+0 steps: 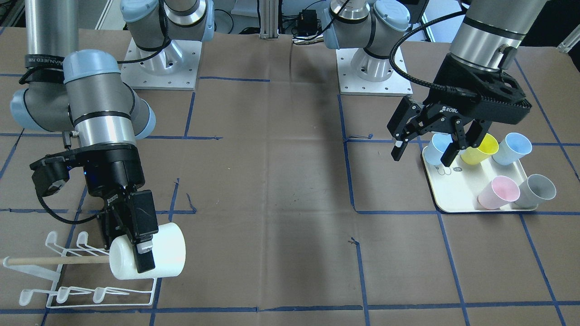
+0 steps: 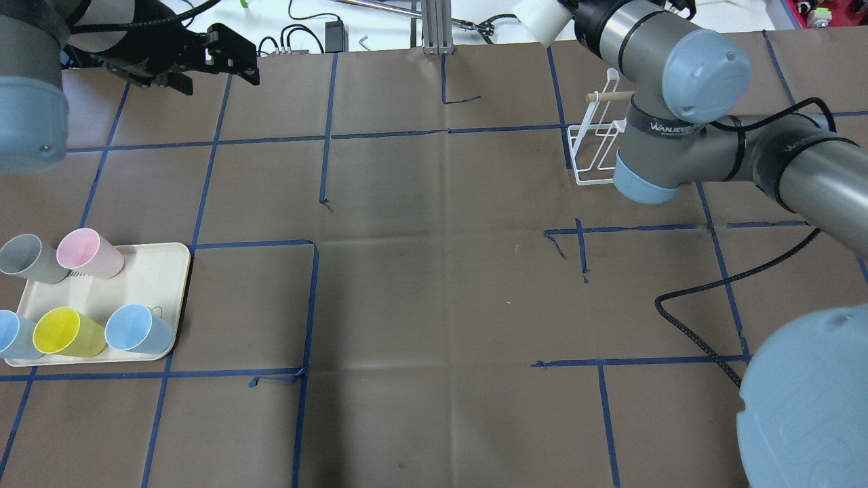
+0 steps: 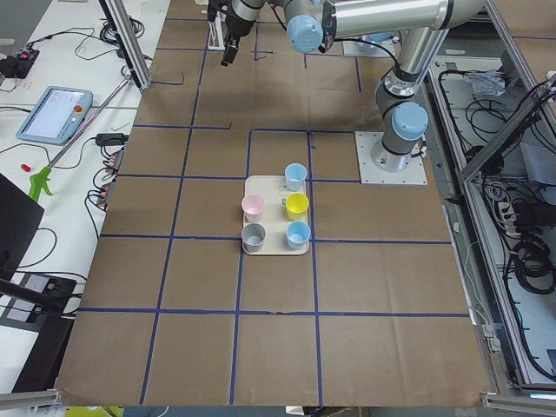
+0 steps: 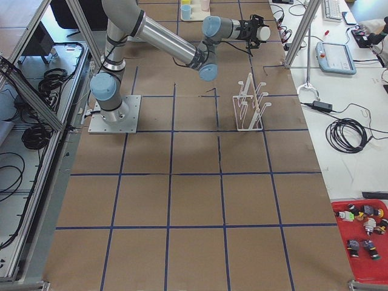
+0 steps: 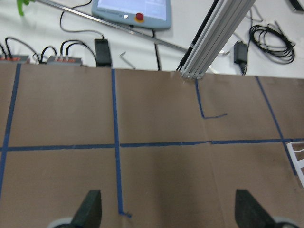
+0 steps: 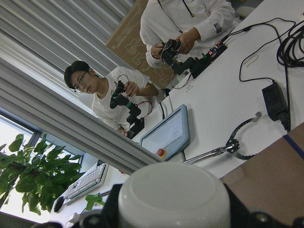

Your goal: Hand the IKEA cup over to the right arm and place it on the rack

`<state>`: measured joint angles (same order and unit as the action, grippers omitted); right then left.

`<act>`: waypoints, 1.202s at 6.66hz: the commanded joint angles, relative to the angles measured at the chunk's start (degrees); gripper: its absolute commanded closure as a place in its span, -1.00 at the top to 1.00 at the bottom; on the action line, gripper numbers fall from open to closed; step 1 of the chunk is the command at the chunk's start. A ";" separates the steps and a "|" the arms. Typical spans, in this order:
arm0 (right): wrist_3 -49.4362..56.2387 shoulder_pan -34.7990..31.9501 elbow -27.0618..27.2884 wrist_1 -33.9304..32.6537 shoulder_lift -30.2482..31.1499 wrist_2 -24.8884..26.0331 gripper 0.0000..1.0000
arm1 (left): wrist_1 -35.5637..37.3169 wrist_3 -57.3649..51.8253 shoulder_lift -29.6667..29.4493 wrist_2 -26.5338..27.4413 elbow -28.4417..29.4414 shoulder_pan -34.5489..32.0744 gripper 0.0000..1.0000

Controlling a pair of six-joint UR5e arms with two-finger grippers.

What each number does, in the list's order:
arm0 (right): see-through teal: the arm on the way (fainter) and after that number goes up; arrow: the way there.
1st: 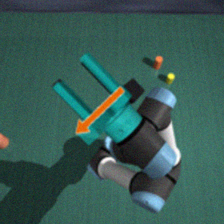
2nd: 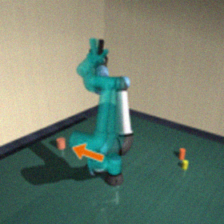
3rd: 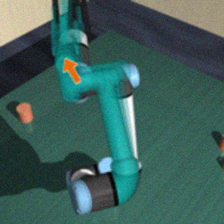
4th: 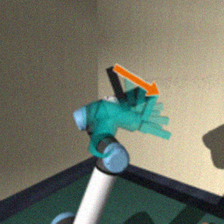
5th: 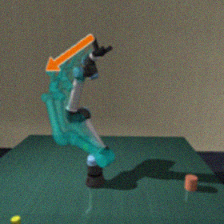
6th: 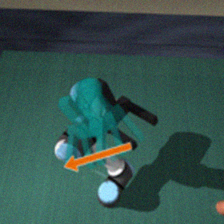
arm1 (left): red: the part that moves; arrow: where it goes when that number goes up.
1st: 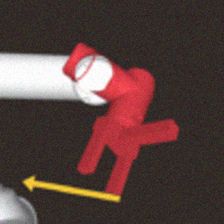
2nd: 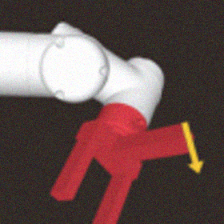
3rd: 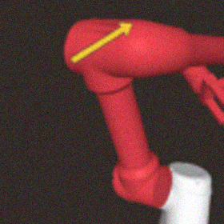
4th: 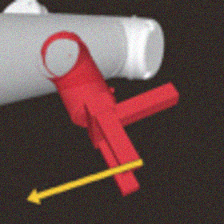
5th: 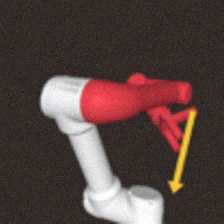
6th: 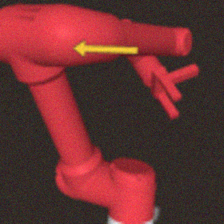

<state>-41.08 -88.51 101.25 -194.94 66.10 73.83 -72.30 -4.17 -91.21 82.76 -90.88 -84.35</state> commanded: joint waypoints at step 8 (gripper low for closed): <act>34.39 4.12 0.78 -12.48 -10.11 11.51 -0.51 | -17.79 -2.64 3.75 9.09 -1.56 2.39 1.00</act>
<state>-7.26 -85.13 100.98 -207.32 56.08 84.92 -90.34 -2.83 -89.10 91.82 -89.88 -85.65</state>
